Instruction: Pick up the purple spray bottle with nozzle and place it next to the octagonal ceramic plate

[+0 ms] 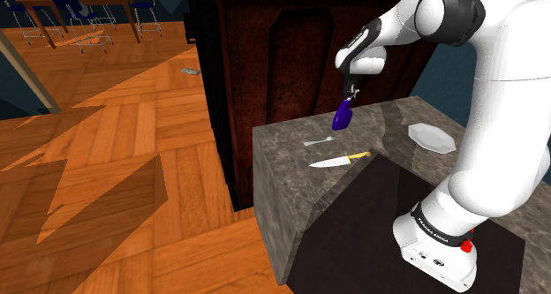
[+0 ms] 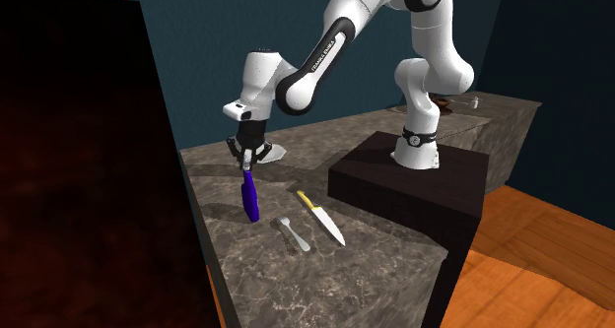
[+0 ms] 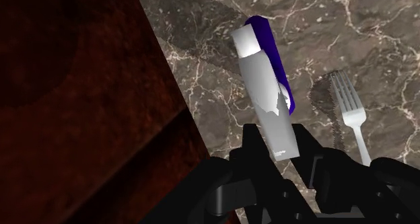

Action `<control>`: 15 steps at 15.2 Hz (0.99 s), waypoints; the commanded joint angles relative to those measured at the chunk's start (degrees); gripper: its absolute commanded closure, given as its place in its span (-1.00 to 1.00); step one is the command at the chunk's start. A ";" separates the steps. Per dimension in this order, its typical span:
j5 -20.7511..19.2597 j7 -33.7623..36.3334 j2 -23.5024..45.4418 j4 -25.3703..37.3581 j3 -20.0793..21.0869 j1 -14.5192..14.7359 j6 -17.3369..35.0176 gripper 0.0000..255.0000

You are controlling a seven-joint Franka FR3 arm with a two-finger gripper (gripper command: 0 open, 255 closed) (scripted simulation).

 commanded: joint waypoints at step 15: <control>-5.10 3.18 -7.08 0.93 -3.90 3.04 -7.64 1.00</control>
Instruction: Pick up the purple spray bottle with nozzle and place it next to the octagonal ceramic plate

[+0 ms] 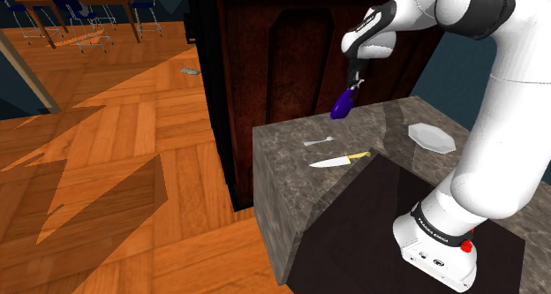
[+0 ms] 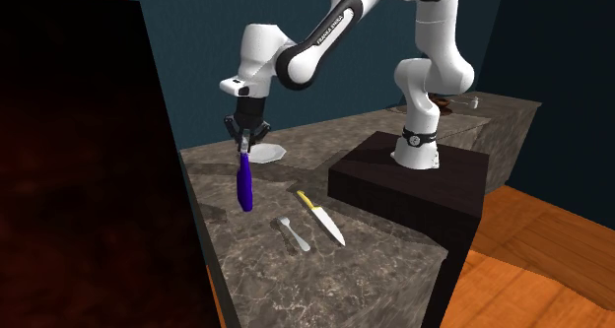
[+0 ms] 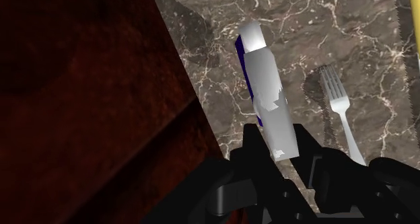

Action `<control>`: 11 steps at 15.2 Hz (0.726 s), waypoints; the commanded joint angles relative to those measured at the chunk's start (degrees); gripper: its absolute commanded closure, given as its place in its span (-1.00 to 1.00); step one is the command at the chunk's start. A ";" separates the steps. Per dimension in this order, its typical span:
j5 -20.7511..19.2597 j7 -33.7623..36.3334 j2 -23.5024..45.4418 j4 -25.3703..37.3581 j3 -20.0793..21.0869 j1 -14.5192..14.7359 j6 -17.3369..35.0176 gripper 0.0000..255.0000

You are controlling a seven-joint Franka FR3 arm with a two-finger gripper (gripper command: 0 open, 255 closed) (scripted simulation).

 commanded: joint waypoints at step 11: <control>-4.34 2.71 -5.47 2.95 -2.27 1.91 -7.86 1.00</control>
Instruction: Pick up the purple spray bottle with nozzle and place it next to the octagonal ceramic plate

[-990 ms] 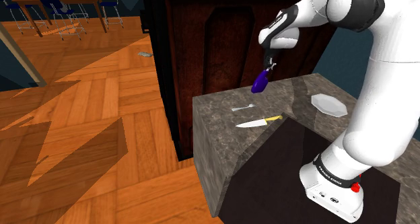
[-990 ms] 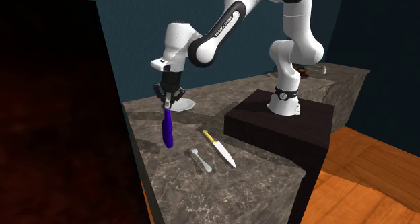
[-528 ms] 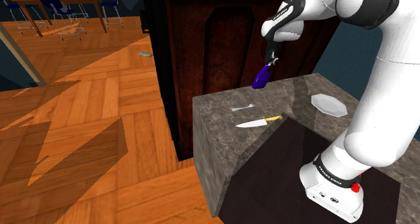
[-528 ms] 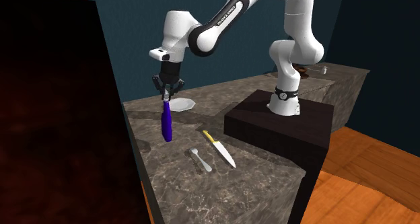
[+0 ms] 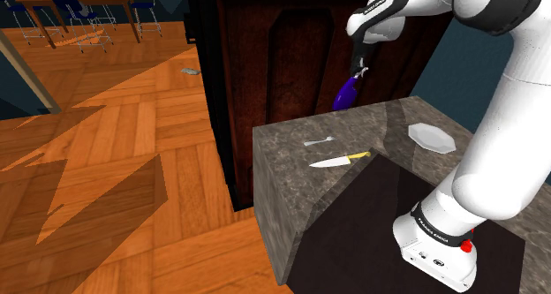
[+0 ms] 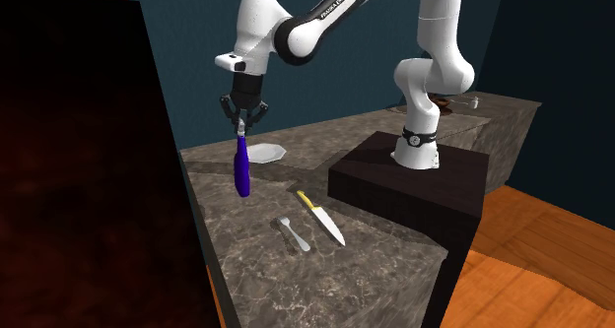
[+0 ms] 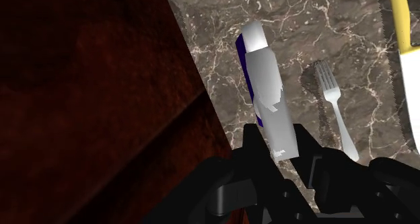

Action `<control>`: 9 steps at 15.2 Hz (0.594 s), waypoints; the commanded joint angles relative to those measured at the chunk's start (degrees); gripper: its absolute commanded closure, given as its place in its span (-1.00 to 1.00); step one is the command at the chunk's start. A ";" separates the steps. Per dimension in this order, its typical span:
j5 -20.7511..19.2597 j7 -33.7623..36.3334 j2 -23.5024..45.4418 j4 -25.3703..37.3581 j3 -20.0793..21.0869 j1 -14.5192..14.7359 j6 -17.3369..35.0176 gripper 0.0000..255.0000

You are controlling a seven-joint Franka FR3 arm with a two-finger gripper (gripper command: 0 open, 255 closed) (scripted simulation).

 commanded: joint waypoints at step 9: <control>-3.00 1.79 -3.99 3.20 -1.07 1.09 -6.68 1.00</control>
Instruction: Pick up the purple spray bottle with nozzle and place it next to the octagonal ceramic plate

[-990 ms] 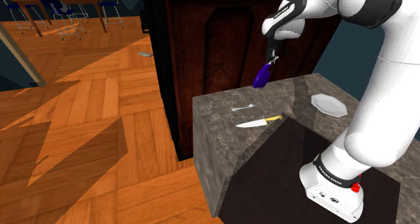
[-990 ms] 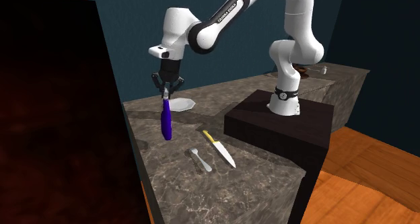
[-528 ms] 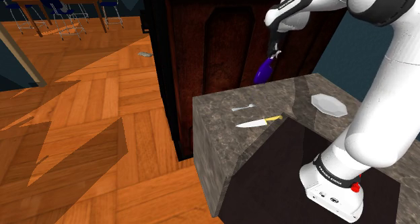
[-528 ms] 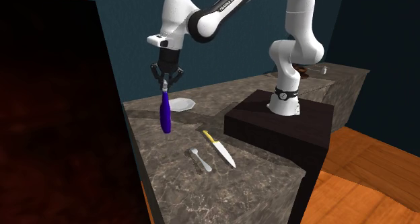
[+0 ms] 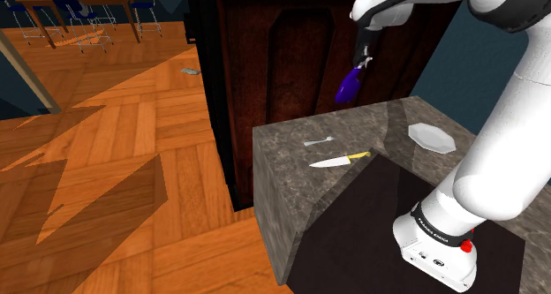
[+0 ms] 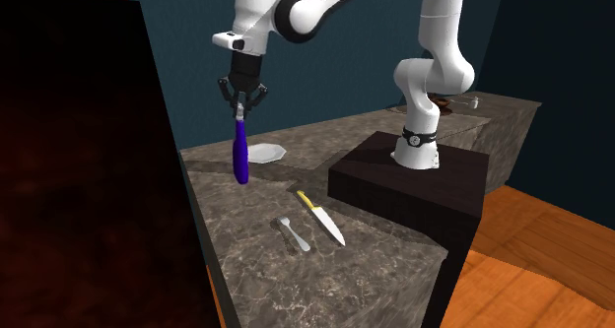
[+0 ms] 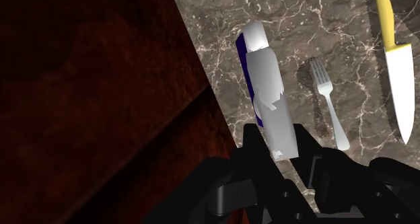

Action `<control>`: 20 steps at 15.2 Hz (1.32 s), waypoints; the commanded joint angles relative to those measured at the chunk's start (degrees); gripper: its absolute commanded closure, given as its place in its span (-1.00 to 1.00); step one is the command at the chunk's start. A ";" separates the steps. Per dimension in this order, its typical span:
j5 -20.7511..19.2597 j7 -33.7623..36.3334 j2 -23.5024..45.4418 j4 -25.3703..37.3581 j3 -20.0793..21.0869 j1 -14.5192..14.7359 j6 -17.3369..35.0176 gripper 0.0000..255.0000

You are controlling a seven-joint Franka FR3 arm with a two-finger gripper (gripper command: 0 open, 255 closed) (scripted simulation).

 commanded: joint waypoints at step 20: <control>-2.84 1.33 -4.17 11.56 -0.70 0.66 -15.15 1.00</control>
